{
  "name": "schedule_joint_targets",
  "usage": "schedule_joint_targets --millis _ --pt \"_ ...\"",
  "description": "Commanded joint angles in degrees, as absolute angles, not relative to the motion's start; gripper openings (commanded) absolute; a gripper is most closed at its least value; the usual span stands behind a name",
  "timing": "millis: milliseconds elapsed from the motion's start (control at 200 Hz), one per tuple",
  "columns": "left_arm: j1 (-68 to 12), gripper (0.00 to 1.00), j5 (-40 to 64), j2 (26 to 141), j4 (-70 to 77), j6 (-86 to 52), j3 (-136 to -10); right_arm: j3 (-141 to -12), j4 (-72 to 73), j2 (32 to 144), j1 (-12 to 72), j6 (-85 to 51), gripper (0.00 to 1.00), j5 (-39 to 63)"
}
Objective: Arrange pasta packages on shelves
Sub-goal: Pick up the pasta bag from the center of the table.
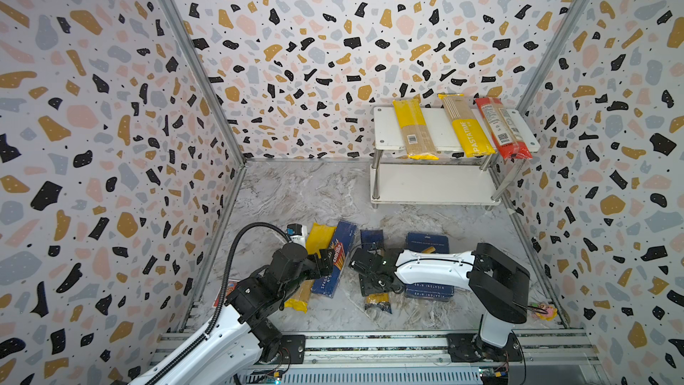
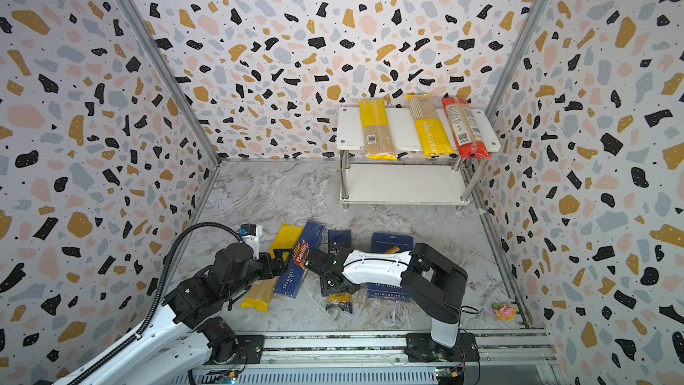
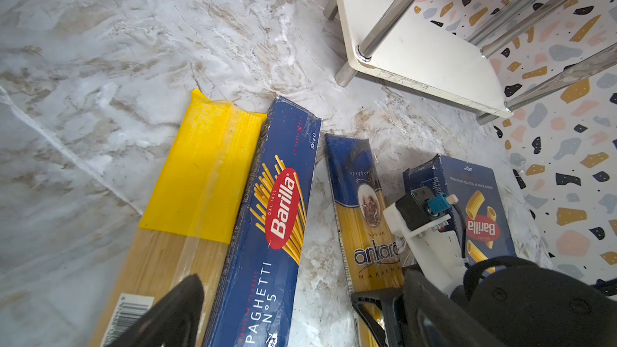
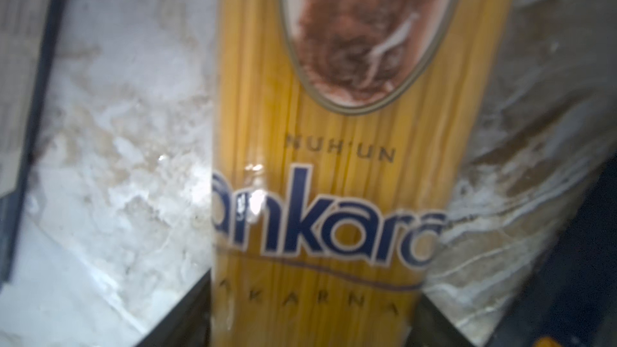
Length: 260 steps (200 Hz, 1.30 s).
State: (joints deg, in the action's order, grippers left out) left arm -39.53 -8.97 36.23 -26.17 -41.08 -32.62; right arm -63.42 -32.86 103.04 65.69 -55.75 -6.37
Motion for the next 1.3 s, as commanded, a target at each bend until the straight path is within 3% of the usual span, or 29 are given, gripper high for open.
schedule_joint_targets --millis 0,100,240,526,616,1296 --pt "-39.2 0.94 -8.5 34.9 -26.9 -40.0 -33.9 -60.5 -32.1 105.8 66.2 -55.1 0.44 -2.6" --pt "-39.1 0.95 -8.6 34.5 -27.2 -40.1 -34.2 -60.0 -31.8 105.3 66.0 -54.0 0.21 -1.8" --pt "-39.1 0.96 -9.3 34.5 -28.1 -40.0 -35.0 -60.0 -32.4 102.7 65.8 -51.9 0.14 -0.5" --pt "-39.1 0.96 -10.2 36.3 -28.5 -40.0 -37.1 -62.1 -36.1 90.8 65.5 -47.8 0.09 -1.2" --pt "-39.1 1.00 -10.4 37.3 -28.1 -40.0 -37.8 -63.2 -37.7 86.6 65.2 -46.7 0.10 -2.1" --pt "-39.1 0.99 -8.2 51.1 -23.7 -38.2 -46.0 -71.6 -50.8 56.8 55.8 -42.8 0.10 -8.3"
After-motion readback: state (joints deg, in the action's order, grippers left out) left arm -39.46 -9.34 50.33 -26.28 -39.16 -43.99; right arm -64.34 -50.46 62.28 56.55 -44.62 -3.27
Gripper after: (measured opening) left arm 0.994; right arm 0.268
